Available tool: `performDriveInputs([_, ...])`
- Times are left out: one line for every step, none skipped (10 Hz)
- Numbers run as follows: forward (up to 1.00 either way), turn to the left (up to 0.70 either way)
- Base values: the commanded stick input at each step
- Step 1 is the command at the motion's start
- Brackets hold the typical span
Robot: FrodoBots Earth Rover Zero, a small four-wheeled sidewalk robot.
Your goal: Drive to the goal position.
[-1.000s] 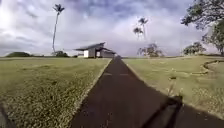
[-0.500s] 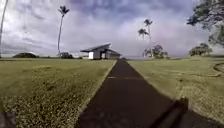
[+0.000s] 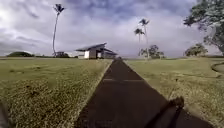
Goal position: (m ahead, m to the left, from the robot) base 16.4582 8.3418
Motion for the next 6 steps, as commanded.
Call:
performDriveInputs([0.70,0.00])
performDriveInputs([0.70,0.00])
performDriveInputs([0.70,0.00])
performDriveInputs([0.70,0.00])
performDriveInputs([0.70,-0.24])
performDriveInputs([0.70,-0.35])
